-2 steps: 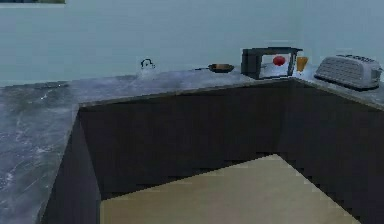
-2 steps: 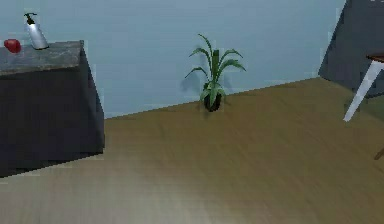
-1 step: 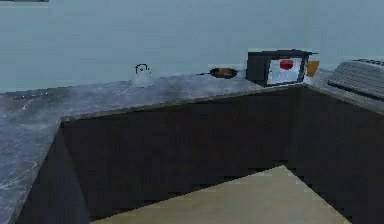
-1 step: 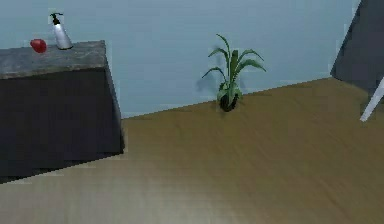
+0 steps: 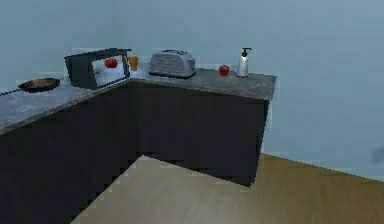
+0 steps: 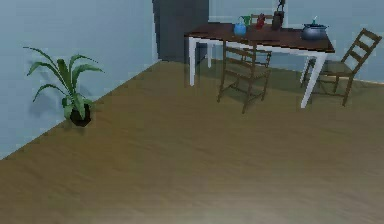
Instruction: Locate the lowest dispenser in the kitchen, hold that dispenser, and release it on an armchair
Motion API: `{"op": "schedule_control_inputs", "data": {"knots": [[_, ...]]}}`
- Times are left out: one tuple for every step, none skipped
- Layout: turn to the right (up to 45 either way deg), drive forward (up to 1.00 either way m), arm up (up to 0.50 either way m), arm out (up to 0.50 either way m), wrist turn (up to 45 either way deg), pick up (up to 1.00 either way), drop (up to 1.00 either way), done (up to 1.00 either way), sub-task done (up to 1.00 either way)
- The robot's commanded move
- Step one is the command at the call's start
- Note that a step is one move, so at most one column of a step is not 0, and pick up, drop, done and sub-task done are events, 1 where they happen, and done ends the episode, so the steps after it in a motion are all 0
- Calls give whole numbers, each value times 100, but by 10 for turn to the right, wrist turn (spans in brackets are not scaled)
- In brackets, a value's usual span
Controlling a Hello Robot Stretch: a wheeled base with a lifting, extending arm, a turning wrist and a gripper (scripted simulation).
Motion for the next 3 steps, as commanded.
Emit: {"op": "schedule_control_inputs", "data": {"knots": [[210, 0, 0, 0, 0, 0, 0, 0, 0], [0, 20, 0, 0, 0, 0, 0, 0, 0], [60, 0, 0, 0, 0, 0, 0, 0, 0]]}}
